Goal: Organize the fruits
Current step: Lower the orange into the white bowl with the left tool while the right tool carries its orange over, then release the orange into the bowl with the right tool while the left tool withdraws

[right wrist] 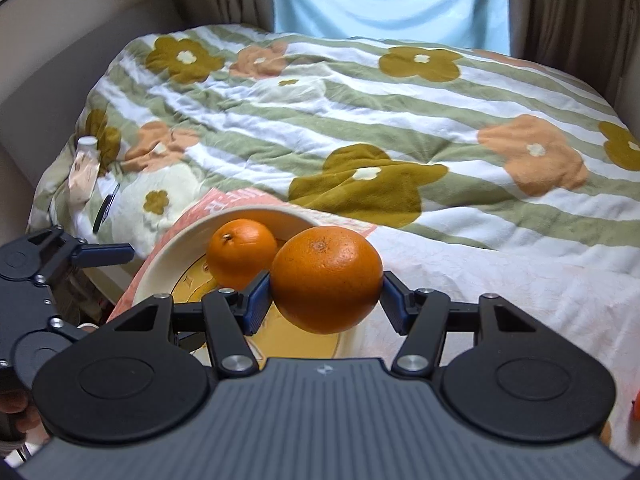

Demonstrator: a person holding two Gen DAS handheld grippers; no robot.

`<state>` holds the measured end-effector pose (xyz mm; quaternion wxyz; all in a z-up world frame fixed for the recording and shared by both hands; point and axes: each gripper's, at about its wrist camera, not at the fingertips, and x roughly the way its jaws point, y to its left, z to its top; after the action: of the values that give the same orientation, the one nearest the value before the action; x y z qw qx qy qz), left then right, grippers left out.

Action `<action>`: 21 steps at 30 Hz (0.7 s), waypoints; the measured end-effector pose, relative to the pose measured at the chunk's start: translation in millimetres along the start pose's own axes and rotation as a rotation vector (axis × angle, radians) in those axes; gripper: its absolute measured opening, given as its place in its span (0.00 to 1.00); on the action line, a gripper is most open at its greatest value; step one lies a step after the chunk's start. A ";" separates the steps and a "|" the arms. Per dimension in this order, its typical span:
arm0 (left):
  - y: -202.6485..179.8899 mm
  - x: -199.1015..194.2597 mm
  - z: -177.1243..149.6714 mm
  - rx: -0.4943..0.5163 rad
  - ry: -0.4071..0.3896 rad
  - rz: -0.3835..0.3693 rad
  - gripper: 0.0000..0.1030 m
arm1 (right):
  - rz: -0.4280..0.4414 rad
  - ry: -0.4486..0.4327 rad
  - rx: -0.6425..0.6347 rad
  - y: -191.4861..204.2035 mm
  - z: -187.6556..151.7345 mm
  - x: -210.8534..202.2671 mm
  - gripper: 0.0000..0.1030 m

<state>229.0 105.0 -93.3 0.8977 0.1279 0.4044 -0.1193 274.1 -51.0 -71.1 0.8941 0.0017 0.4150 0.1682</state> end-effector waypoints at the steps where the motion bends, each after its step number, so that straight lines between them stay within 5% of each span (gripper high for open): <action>1: 1.5 -3.1 -1.7 -0.011 0.000 0.001 0.96 | 0.010 0.004 -0.012 3.2 -0.9 4.1 0.71; 15: 5.5 -21.2 -17.7 -0.032 -0.020 0.036 0.96 | 0.005 0.038 -0.113 25.9 -20.0 45.8 0.72; 19: 4.7 -24.7 -20.0 -0.039 -0.018 0.042 0.96 | -0.034 -0.026 -0.123 29.6 -19.1 34.9 1.00; 21: 3.6 -29.1 -20.9 -0.043 -0.017 0.045 0.96 | -0.037 -0.042 -0.115 29.0 -19.1 26.2 1.00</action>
<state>196.9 118.5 -84.3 0.9061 0.1165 0.3963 -0.0912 267.0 -18.4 -98.9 0.9043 -0.0539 0.3858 0.1749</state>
